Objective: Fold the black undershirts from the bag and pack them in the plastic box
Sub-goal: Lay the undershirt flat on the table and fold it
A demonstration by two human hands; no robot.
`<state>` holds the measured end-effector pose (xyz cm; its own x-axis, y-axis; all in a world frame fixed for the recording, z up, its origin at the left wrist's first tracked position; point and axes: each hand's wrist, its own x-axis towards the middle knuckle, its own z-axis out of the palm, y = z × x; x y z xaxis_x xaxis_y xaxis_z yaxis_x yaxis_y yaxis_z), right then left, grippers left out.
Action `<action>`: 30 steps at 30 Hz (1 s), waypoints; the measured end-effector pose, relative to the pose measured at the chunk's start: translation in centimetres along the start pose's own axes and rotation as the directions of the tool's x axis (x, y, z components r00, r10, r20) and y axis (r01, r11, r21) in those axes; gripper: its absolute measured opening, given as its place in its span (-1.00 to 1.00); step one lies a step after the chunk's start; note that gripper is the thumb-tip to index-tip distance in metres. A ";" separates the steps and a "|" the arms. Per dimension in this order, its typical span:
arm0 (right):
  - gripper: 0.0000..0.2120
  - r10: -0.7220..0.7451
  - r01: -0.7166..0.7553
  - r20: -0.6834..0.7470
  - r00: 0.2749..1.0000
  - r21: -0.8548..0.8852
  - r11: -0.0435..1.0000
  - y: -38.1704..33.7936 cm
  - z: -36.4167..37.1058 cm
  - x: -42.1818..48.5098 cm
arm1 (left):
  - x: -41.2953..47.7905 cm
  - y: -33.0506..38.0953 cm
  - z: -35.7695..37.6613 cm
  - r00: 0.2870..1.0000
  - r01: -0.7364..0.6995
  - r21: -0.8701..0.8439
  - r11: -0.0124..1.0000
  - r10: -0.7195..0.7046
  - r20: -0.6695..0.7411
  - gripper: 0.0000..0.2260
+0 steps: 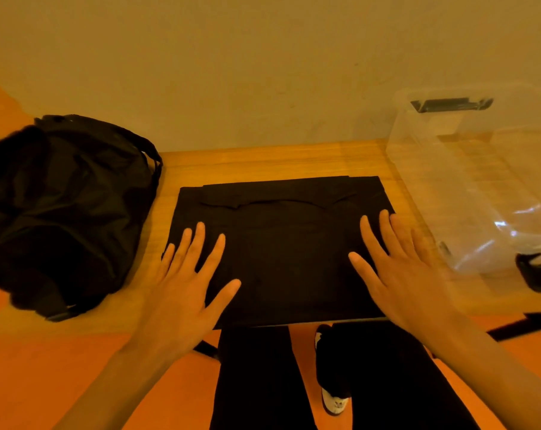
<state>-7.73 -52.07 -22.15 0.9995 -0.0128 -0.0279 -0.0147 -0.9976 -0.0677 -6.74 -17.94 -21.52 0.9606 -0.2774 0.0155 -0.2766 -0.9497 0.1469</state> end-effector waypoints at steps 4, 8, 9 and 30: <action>-0.19 0.041 -0.041 0.027 0.999 -0.007 0.999 1.6 1.0 -2.1 | -3.5 -1.2 1.6 0.999 0.016 0.101 0.995 -0.019 0.034 -0.25; -0.20 0.036 -0.036 -0.013 0.999 0.006 0.999 2.4 1.3 -2.9 | -4.6 -2.0 2.0 0.999 0.041 0.148 0.988 -0.044 0.016 -0.14; -0.20 0.024 -0.024 -0.022 0.999 0.004 1.000 2.6 1.4 -3.2 | -5.0 -2.2 2.2 0.999 0.032 0.152 0.988 -0.034 0.014 -0.11; -0.63 -0.267 0.346 -0.456 0.849 0.099 0.933 6.8 2.5 -9.8 | -9.4 -5.2 2.4 0.894 -0.173 0.286 0.942 0.272 -0.355 -0.46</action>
<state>-17.69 -58.51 -24.84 0.8651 0.2241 0.4488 0.3295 -0.9284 -0.1717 -14.39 -10.75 -24.81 0.7933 -0.4547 0.4049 -0.4341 -0.8887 -0.1475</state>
